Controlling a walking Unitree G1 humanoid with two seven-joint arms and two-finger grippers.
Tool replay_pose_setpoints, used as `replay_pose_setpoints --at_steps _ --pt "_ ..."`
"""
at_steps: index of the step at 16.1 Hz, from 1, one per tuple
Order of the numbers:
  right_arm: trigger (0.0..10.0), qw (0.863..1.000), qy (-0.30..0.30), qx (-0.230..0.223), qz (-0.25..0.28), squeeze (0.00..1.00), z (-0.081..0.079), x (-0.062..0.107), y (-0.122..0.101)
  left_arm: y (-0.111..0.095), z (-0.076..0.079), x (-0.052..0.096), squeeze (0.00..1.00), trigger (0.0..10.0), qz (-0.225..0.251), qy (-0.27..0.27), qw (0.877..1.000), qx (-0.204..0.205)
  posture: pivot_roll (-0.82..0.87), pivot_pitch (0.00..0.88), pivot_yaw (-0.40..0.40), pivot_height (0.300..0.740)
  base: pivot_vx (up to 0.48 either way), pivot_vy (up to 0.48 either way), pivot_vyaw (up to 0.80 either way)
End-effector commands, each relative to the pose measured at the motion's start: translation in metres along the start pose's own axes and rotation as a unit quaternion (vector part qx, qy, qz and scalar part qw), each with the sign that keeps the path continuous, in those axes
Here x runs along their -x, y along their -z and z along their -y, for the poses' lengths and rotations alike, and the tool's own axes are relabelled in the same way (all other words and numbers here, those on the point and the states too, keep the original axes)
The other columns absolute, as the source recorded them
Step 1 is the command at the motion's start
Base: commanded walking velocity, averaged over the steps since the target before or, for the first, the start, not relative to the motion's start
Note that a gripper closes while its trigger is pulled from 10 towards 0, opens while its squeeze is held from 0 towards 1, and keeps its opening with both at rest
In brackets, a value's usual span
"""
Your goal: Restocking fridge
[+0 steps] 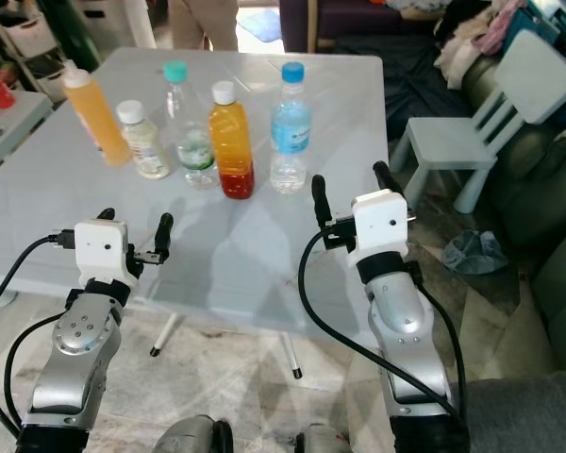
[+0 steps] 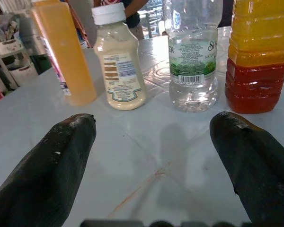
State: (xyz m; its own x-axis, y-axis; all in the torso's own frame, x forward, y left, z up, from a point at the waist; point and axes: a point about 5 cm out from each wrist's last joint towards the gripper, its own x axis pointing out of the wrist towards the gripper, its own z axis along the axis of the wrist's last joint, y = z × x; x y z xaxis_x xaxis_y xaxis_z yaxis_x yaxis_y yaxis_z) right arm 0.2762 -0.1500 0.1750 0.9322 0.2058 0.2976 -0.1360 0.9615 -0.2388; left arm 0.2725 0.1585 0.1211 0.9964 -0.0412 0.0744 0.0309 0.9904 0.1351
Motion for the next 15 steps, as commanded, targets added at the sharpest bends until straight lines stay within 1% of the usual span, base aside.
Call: replay_pose_setpoints --at_steps 1,2,3,4,5,6,7,8,10,12,13,15 --pt "10.0 1.0 0.0 0.0 0.014 0.0 0.005 -0.006 -0.006 0.001 -0.004 0.001 0.0 10.0 -0.002 -0.005 1.0 -0.005 -0.01 0.12 0.069 0.74 0.0 0.0 0.0" --pt "10.0 1.0 0.001 0.0 0.015 0.0 0.007 -0.009 -0.007 0.001 -0.005 0.002 0.0 10.0 -0.003 -0.006 1.0 -0.005 -0.01 0.123 0.072 0.74 0.0 0.0 0.0" --pt "10.0 1.0 0.012 -0.024 0.01 0.0 0.019 -0.022 -0.008 0.001 -0.006 0.003 0.0 10.0 -0.006 -0.003 1.0 -0.011 0.0 0.129 0.077 0.74 0.0 0.0 0.0" --pt "10.0 0.999 0.015 -0.028 0.015 0.0 0.03 -0.035 -0.013 0.001 -0.007 0.005 0.0 10.0 -0.008 0.002 1.0 -0.016 0.02 0.138 0.082 0.74 0.0 0.0 0.0" --pt "10.0 0.999 0.006 -0.017 0.035 0.0 0.04 -0.048 -0.022 0.0 -0.008 0.005 0.0 10.0 -0.008 0.009 1.0 -0.023 0.03 0.142 0.087 0.74 0.0 0.0 0.0" --pt "10.0 0.999 -0.001 -0.016 0.037 0.0 0.043 -0.055 -0.025 0.0 -0.01 0.005 0.0 10.0 -0.007 0.007 1.0 -0.025 0.03 0.143 0.088 0.74 0.0 0.0 0.0" --pt "10.0 0.999 -0.003 -0.025 0.044 0.0 0.046 -0.065 -0.031 -0.001 -0.013 0.004 0.0 10.0 -0.008 0.004 1.0 -0.028 0.04 0.145 0.09 0.74 0.0 0.0 0.0" --pt "10.0 0.998 -0.019 -0.041 0.041 0.0 0.046 -0.076 -0.037 -0.001 -0.017 0.004 0.0 10.0 -0.008 0.001 1.0 -0.03 0.04 0.147 0.092 0.74 0.0 0.0 0.0" --pt "10.0 0.997 -0.05 -0.022 0.054 0.0 0.04 -0.089 -0.048 -0.004 -0.018 0.005 0.0 10.0 -0.006 0.001 0.999 -0.036 0.06 0.148 0.086 0.74 0.0 0.0 0.0" --pt "10.0 0.995 -0.065 -0.022 0.067 0.0 0.034 -0.093 -0.052 -0.006 -0.021 0.006 0.0 10.0 -0.005 -0.006 0.999 -0.038 0.07 0.148 0.085 0.74 0.0 0.0 0.0" --pt "10.0 0.994 -0.083 -0.023 0.068 0.0 0.029 -0.094 -0.052 -0.005 -0.022 0.007 0.0 10.0 -0.006 -0.007 0.999 -0.038 0.07 0.149 0.085 0.74 0.0 0.0 0.0" --pt "10.0 0.992 -0.101 -0.025 0.068 0.0 0.025 -0.098 -0.053 -0.005 -0.021 0.008 0.0 10.0 -0.008 -0.005 0.999 -0.039 0.08 0.15 0.087 0.74 0.0 0.0 0.0"
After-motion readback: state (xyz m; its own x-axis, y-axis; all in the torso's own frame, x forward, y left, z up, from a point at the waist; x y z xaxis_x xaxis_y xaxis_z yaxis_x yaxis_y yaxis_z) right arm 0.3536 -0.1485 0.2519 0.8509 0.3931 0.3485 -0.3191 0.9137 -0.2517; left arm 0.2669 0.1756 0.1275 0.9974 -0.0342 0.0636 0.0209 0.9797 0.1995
